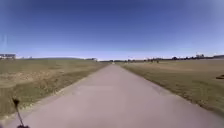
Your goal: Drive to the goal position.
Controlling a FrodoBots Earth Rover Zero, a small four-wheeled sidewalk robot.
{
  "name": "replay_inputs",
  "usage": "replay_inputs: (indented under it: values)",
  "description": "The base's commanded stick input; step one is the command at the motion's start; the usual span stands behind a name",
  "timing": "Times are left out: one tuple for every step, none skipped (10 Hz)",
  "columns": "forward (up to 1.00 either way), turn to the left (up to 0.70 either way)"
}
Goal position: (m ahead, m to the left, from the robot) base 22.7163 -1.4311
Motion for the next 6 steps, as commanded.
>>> replay_inputs:
  values:
    - [1.00,0.00]
    - [1.00,0.00]
    - [1.00,0.00]
    - [1.00,0.00]
    - [1.00,0.00]
    - [1.00,0.00]
